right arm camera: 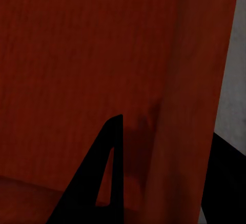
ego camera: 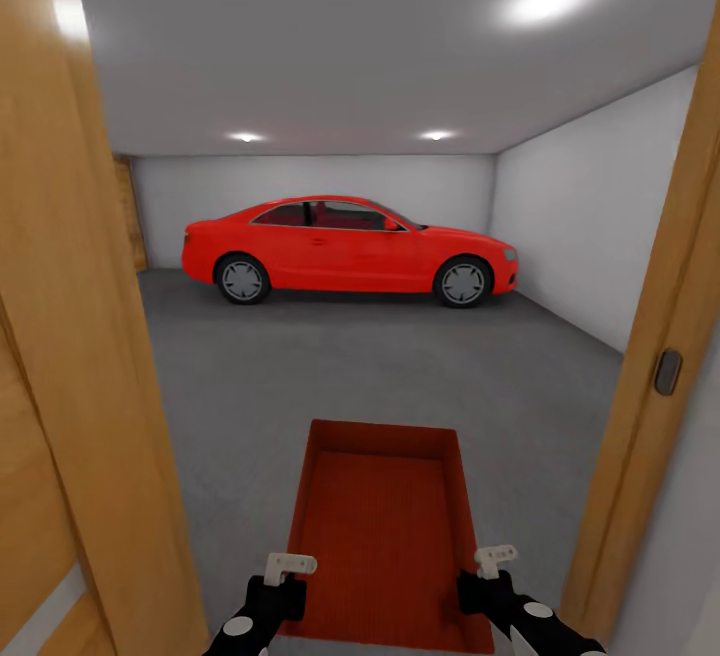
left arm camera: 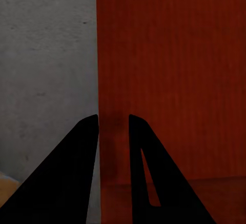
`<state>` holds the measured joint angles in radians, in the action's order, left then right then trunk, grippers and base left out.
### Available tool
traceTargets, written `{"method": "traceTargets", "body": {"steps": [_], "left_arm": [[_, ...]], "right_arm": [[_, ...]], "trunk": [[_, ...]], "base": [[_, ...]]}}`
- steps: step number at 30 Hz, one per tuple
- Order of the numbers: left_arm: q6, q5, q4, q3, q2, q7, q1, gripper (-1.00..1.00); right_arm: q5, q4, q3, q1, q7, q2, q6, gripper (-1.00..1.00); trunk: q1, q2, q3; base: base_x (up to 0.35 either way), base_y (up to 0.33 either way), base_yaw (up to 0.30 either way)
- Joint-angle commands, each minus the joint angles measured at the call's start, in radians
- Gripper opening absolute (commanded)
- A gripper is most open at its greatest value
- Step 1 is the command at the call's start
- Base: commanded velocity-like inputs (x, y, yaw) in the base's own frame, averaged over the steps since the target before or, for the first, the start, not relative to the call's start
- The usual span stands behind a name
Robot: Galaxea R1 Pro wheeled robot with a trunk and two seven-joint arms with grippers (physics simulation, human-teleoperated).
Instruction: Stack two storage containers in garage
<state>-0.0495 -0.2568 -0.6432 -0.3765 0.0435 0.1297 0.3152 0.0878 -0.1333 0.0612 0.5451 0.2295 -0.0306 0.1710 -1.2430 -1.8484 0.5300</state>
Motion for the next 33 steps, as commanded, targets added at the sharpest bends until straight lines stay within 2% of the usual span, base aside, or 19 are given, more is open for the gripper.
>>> {"method": "traceTargets", "body": {"steps": [1,8,14,33], "left_arm": [[-0.004,-0.015,-0.001,-0.004,-0.002,0.014,0.001,-1.0],[-0.003,-0.015,-0.002,-0.005,-0.002,0.014,0.001,-1.0],[-0.003,-0.014,-0.001,-0.005,-0.002,0.014,0.001,-1.0],[-0.003,-0.015,-0.001,-0.004,-0.002,0.015,0.001,-1.0]], "right_arm": [[0.003,-0.002,-0.009,0.001,0.004,0.0,0.031,-1.0],[0.003,-0.002,-0.009,0.001,0.004,0.0,0.031,-1.0],[0.003,-0.002,-0.009,0.001,0.004,0.0,0.031,-1.0],[0.003,-0.002,-0.009,0.001,0.004,0.0,0.031,-1.0]], "trunk": [[0.0,-0.001,0.001],[0.0,-0.001,0.001],[0.0,-0.001,0.001],[0.0,-0.001,0.001]], "base": [[0.339,0.033,0.0],[0.197,0.006,0.0],[0.198,-0.129,0.0],[0.329,-0.016,0.0]]}}
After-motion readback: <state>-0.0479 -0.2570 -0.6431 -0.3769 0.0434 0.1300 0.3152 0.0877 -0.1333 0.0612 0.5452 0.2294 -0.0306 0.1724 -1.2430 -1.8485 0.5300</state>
